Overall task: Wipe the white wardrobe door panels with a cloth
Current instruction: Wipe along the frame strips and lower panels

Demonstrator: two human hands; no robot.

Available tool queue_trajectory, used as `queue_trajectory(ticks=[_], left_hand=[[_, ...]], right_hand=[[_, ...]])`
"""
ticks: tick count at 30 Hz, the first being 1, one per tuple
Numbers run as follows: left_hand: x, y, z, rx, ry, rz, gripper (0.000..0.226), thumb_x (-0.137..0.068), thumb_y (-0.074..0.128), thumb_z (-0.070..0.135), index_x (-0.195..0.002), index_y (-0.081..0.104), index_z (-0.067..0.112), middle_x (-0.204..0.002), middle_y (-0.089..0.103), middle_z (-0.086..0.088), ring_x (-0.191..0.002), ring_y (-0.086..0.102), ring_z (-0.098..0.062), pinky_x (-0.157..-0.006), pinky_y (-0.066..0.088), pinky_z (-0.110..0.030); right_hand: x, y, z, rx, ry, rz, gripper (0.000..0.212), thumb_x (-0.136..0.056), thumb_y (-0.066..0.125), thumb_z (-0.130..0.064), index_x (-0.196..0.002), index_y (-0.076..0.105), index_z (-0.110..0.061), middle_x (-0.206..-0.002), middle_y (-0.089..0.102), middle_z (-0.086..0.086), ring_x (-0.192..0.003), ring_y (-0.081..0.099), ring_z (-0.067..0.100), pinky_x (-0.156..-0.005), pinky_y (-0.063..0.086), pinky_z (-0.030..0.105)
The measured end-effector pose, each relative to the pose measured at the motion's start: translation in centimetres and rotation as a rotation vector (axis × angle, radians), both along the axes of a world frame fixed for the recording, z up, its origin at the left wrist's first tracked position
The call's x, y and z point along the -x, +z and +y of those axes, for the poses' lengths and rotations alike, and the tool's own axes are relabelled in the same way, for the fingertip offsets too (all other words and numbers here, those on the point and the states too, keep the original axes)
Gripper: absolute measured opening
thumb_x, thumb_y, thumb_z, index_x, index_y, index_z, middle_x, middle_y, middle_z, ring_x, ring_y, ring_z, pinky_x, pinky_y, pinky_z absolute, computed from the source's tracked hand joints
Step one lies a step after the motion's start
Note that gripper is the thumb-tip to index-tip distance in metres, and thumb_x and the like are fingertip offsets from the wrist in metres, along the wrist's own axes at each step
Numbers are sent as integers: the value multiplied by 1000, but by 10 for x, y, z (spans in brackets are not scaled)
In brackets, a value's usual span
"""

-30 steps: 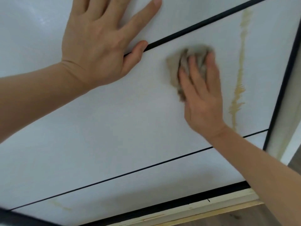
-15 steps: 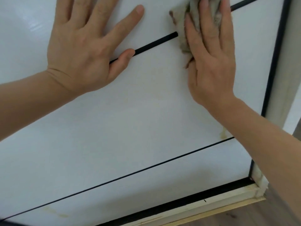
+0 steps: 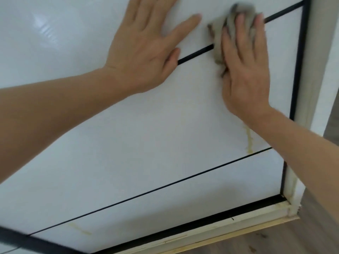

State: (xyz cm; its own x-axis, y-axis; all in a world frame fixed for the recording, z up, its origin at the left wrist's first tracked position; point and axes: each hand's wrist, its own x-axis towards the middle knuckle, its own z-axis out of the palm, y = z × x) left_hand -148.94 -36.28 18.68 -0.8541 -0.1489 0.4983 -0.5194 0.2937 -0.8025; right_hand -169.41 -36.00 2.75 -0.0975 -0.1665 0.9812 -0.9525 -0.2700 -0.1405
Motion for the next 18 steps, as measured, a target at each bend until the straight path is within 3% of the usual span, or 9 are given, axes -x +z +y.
queue_trajectory(ticks=[2, 4, 7, 9, 11, 13, 16, 18], left_hand=[[22, -4, 1, -22, 87, -15, 55, -106, 23, 38, -160, 19, 28, -163, 20, -24, -150, 20, -44, -122, 13, -59], [29, -8, -1, -39, 108, -16, 56, -107, 18, 40, -161, 10, 29, -165, 12, -21, -153, 11, -41, -123, 7, -59], [25, -9, -3, -24, 105, 11, 56, -107, 15, 40, -161, 8, 29, -165, 13, -21, -152, 14, -41, -122, 9, -60], [27, -11, -3, -42, 117, 20, 56, -106, 13, 41, -161, 7, 30, -164, 17, -22, -150, 20, -42, -120, 15, -60], [30, -12, 0, -52, 151, 21, 56, -105, 13, 41, -160, 6, 31, -162, 23, -22, -145, 28, -43, -114, 22, -58], [29, -13, 4, -45, 167, 22, 56, -105, 14, 42, -160, 6, 32, -158, 28, -22, -139, 33, -43, -108, 27, -55], [29, -14, 5, -49, 156, 45, 56, -104, 15, 42, -159, 9, 32, -156, 32, -21, -137, 36, -43, -105, 28, -53], [30, -15, 5, -47, 152, 56, 56, -105, 15, 42, -159, 10, 32, -156, 33, -21, -137, 37, -43, -104, 29, -54]], right_hand=[[-5, -6, 2, 10, -15, -55, 53, -101, 41, -1, -154, 37, 3, -159, 32, 31, -145, 22, 62, -123, 19, 63], [-28, -78, 9, -99, -36, 38, 62, -97, 51, -5, -157, 33, -4, -162, 29, 23, -148, 19, 55, -126, 11, 58], [-46, -218, 32, -275, 7, 475, 83, -90, 55, -3, -163, 17, -16, -169, 17, 5, -154, 12, 38, -128, 3, 50], [-29, -244, 35, -313, 40, 662, 77, -96, 43, -4, -164, 10, -16, -171, 10, 4, -157, 8, 32, -129, 1, 49], [-15, -202, 23, -264, 19, 597, 63, -102, 29, -3, -163, 17, -15, -165, 25, 6, -154, 13, 36, -129, 5, 49], [-2, -124, 7, -91, 10, 276, 55, -103, 32, -6, -158, 32, -10, -159, 37, 15, -149, 22, 47, -127, 11, 50], [25, -14, -8, 20, -36, -8, 47, -105, 39, -7, -151, 43, -1, -156, 40, 27, -144, 29, 58, -125, 16, 54], [31, 4, -11, 46, -67, -57, 45, -108, 40, -9, -152, 42, -1, -157, 37, 27, -144, 28, 59, -124, 16, 56]])
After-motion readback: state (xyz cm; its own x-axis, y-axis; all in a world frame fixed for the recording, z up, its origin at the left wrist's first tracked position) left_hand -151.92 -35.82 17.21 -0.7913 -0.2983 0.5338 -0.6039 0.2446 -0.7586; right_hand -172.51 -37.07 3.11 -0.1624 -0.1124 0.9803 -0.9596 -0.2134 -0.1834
